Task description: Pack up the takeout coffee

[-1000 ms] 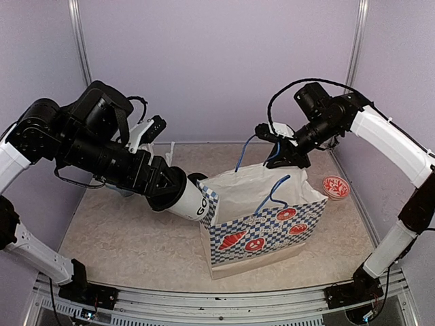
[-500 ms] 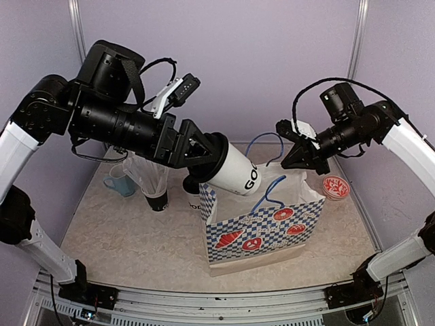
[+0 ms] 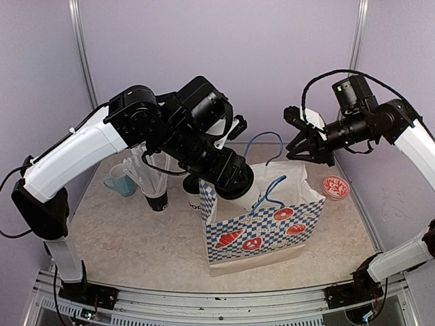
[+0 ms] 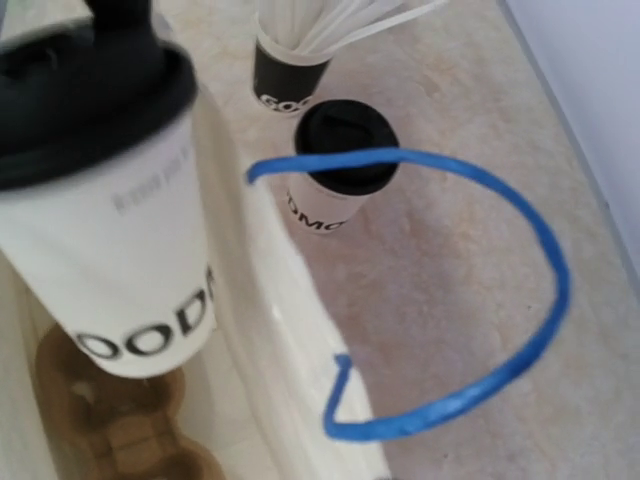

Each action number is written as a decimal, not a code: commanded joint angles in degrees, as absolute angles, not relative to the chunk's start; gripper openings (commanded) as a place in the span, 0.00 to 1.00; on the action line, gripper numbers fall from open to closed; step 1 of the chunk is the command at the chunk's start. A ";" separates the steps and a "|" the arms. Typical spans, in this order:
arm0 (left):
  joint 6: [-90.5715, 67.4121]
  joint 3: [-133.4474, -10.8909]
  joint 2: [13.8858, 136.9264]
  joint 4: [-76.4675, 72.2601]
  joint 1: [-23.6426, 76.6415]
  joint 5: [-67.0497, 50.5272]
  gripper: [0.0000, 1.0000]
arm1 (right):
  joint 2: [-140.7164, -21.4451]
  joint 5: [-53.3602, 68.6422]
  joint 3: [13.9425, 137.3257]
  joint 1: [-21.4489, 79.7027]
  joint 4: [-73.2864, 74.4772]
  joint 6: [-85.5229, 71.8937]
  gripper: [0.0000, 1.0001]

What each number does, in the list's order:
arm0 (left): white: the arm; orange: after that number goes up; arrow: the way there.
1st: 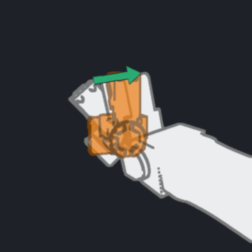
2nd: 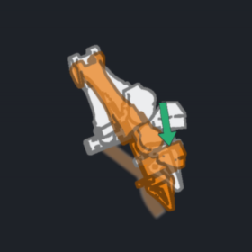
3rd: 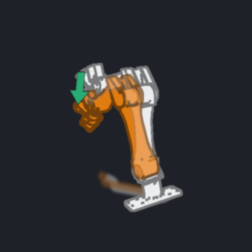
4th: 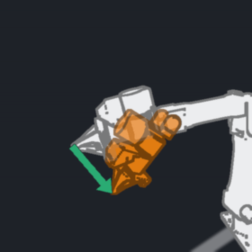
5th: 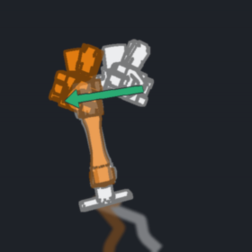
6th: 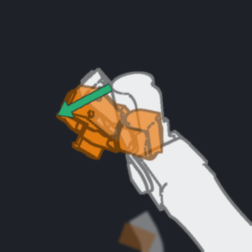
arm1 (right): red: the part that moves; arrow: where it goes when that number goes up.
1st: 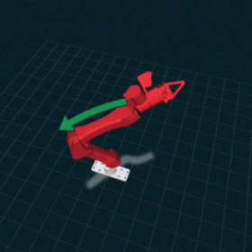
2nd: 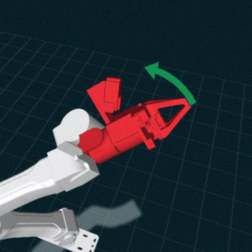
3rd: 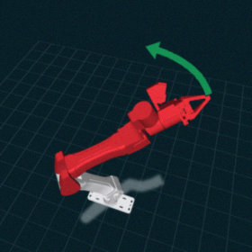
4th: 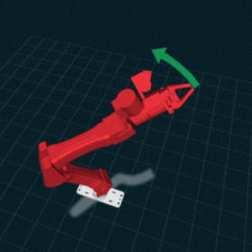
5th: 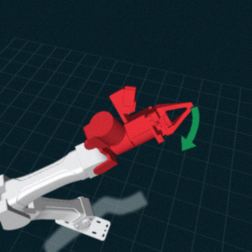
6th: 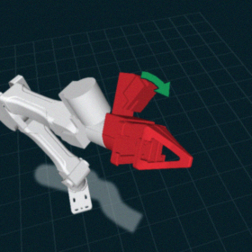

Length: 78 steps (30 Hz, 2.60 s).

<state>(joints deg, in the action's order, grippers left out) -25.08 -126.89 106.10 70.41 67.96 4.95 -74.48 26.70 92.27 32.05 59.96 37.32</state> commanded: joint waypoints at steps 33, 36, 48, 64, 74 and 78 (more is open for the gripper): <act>-14.77 -124.79 114.27 72.30 79.74 22.67 0.48 | -72.78 44.01 94.77 31.20 61.08 36.06 0.00; -13.35 -123.47 113.45 71.99 83.10 26.30 0.48 | -71.49 45.52 93.27 31.20 61.58 37.27 0.00; -12.14 -119.09 114.82 73.76 91.75 42.05 0.47 | -69.56 50.90 92.35 31.20 66.60 41.32 0.00; -16.61 -116.82 115.13 78.20 97.61 45.12 0.44 | -75.30 49.32 110.00 30.96 73.74 45.26 0.33; -19.34 -114.53 116.42 78.29 103.73 45.41 0.42 | -76.25 38.62 102.81 29.50 61.21 40.30 0.37; -18.30 -113.27 116.75 78.30 103.71 46.33 0.42 | -78.89 38.10 97.60 27.97 59.41 40.69 0.37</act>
<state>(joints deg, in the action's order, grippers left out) -18.00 -114.52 115.83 77.34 103.92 43.81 -76.42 41.10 101.86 29.69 63.35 41.65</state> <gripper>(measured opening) 0.713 0.371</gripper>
